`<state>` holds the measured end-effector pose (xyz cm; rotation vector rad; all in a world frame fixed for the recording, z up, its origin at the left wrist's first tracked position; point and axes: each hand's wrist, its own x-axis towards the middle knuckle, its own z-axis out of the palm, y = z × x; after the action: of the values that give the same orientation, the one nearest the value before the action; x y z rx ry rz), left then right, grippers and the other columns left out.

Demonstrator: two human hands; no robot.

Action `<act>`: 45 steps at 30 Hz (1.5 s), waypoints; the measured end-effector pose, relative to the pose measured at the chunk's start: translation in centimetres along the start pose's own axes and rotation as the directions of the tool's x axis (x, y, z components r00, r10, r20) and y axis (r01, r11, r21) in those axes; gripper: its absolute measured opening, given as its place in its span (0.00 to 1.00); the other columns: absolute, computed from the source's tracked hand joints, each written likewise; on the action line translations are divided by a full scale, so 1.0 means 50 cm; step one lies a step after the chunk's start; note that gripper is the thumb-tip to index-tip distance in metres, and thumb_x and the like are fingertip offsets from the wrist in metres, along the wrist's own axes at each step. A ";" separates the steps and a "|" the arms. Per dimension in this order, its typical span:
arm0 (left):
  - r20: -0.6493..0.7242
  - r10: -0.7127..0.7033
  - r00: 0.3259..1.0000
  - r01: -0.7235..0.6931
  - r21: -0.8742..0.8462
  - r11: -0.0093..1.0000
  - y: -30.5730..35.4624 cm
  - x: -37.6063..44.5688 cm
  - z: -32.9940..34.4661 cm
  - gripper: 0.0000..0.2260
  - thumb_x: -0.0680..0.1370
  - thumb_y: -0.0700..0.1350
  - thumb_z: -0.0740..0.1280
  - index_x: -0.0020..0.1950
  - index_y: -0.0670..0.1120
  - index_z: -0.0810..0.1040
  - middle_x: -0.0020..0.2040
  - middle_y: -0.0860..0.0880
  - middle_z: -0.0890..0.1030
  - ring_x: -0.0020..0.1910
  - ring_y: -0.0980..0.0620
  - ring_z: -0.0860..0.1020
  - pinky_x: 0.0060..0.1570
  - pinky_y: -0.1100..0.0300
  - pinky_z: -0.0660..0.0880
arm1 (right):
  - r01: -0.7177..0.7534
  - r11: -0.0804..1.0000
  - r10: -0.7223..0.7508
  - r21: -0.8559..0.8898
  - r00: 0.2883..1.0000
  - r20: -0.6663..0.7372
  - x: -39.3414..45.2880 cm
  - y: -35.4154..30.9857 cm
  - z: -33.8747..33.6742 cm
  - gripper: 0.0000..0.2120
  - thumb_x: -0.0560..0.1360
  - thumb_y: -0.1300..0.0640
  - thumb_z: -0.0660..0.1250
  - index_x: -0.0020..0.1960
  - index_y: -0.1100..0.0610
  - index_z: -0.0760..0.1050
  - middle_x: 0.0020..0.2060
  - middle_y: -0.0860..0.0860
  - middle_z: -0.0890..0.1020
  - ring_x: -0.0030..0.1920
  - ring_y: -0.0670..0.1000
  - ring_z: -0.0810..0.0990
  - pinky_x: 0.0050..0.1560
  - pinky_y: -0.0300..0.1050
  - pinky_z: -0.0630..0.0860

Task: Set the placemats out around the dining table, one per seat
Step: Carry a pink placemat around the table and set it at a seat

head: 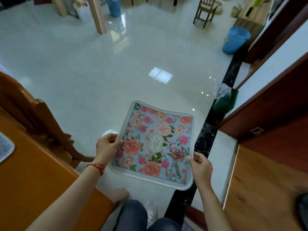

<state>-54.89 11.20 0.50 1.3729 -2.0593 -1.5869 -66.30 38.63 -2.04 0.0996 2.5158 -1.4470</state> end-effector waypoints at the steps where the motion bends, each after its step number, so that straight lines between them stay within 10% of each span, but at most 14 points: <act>1: 0.006 0.003 1.000 -0.003 0.003 1.000 0.008 0.009 0.010 0.10 0.71 0.38 0.72 0.37 0.51 0.75 0.36 0.53 0.78 0.36 0.54 0.77 0.44 0.58 0.75 | -0.003 1.000 0.003 -0.003 1.000 -0.007 0.010 -0.002 -0.004 0.09 0.71 0.63 0.70 0.50 0.63 0.79 0.35 0.49 0.79 0.36 0.41 0.77 0.36 0.27 0.75; 13: 0.085 -0.030 0.996 0.030 0.001 1.000 0.087 0.217 0.079 0.06 0.72 0.38 0.71 0.47 0.41 0.80 0.42 0.45 0.81 0.40 0.48 0.80 0.43 0.55 0.78 | -0.017 0.999 0.016 -0.028 0.999 -0.037 0.184 -0.082 0.049 0.06 0.71 0.62 0.70 0.47 0.57 0.78 0.35 0.42 0.79 0.38 0.48 0.79 0.44 0.43 0.78; 28: -0.154 -0.148 0.977 0.130 -0.120 0.984 0.120 0.372 0.031 0.05 0.70 0.38 0.72 0.42 0.46 0.79 0.37 0.49 0.80 0.39 0.47 0.80 0.46 0.55 0.78 | 0.187 0.980 -0.168 -0.074 0.963 0.211 0.427 -0.239 0.207 0.08 0.71 0.64 0.70 0.49 0.64 0.78 0.34 0.44 0.78 0.36 0.39 0.76 0.33 0.25 0.73; 45: -0.556 -0.450 0.699 0.215 -0.437 0.873 0.165 0.423 0.051 0.14 0.71 0.36 0.71 0.56 0.34 0.76 0.45 0.45 0.77 0.44 0.48 0.75 0.46 0.59 0.71 | 0.429 0.901 -0.274 -0.058 0.667 0.693 0.712 -0.465 0.434 0.06 0.70 0.63 0.70 0.47 0.58 0.79 0.34 0.44 0.80 0.32 0.38 0.79 0.32 0.25 0.72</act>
<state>-72.58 -3.20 -1.15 1.8881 -1.1061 -1.2301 -101.22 6.11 -1.38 -0.8559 2.0925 -1.0242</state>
